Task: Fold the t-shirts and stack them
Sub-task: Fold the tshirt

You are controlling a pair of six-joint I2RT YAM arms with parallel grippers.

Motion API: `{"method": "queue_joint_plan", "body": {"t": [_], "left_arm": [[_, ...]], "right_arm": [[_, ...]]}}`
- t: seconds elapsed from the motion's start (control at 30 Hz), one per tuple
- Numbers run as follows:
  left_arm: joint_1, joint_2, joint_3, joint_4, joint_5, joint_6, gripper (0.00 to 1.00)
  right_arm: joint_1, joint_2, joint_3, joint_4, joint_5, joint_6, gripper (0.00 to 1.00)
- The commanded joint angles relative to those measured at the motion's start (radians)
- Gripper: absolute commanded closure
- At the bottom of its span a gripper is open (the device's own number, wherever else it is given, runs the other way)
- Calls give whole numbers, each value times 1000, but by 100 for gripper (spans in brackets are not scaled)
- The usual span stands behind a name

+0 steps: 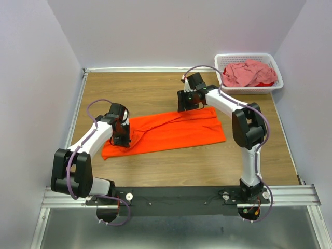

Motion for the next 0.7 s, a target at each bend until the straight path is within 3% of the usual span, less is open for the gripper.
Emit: {"method": "queue_joint_plan", "body": {"t": [0.0, 0.5, 0.6, 0.67], "left_arm": [[-7, -16, 27, -34, 6, 14, 97], [-7, -55, 33, -74, -17, 3, 96], [-7, -71, 41, -70, -18, -12, 92], [-7, -74, 47, -59, -18, -17, 77]], "right_arm": [[51, 57, 68, -8, 35, -20, 42], [113, 86, 35, -63, 110, 6, 51], [119, 94, 64, -152, 122, -3, 52], [123, 94, 75, -190, 127, -3, 52]]}}
